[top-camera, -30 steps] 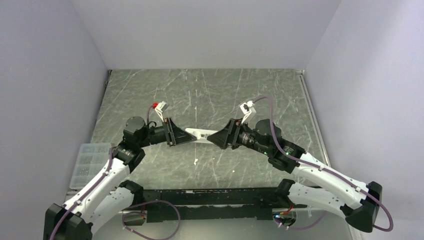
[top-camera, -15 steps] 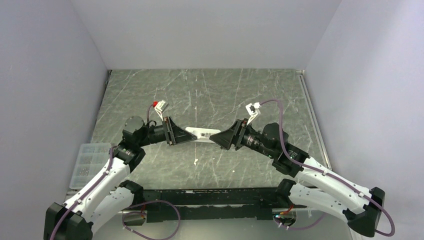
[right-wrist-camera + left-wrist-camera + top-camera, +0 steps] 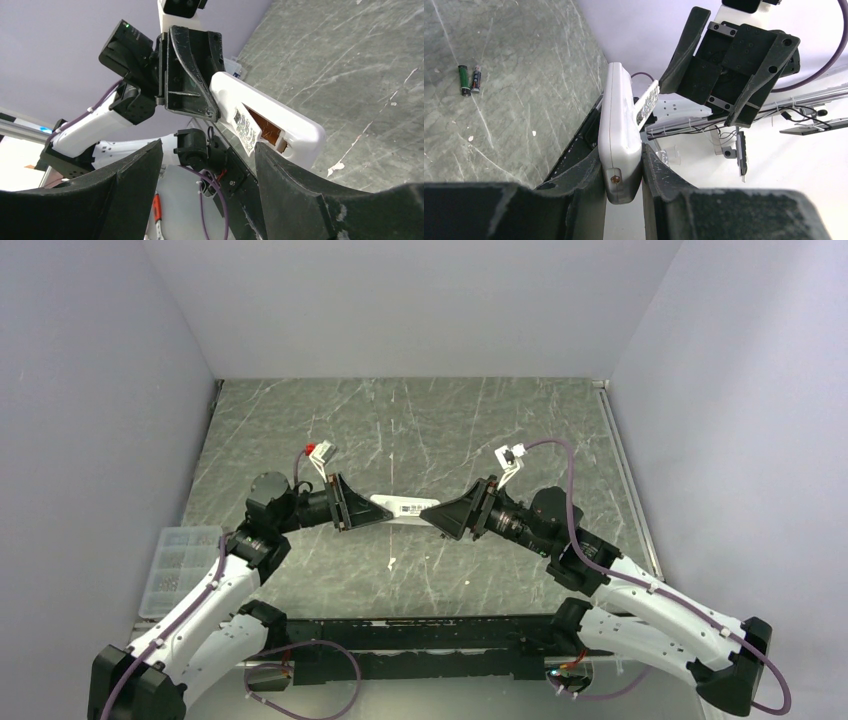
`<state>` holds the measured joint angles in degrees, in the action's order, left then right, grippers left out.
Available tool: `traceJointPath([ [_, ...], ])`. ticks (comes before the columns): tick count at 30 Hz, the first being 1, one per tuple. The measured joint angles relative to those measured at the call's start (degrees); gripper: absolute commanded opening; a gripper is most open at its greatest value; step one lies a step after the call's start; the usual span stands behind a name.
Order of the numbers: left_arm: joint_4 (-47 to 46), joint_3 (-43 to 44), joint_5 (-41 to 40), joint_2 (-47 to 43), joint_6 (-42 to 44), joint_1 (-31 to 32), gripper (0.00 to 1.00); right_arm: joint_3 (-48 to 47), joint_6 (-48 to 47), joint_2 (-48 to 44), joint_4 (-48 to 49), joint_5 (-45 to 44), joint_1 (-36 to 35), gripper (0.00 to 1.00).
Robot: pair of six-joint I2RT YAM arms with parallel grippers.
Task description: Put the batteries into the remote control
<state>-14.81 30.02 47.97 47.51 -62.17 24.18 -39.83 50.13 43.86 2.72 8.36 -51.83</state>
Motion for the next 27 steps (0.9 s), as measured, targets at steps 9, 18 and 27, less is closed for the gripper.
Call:
traceJointPath([
  [9, 0.2, 0.0, 0.0, 0.1, 0.1, 0.1, 0.0, 0.0, -0.2, -0.8, -0.2, 0.1, -0.1, 0.7],
  [18, 0.1, 0.0, 0.3, 0.9, 0.1, 0.5, 0.0, 0.0, -0.3, -2.2, -1.2, -0.4, -0.4, 0.7],
  [27, 0.0, 0.0, 0.3, 1.6, 0.0, 0.5, 0.0, 0.2, -0.5, -2.7, -2.3, -0.6, -0.4, 0.7],
])
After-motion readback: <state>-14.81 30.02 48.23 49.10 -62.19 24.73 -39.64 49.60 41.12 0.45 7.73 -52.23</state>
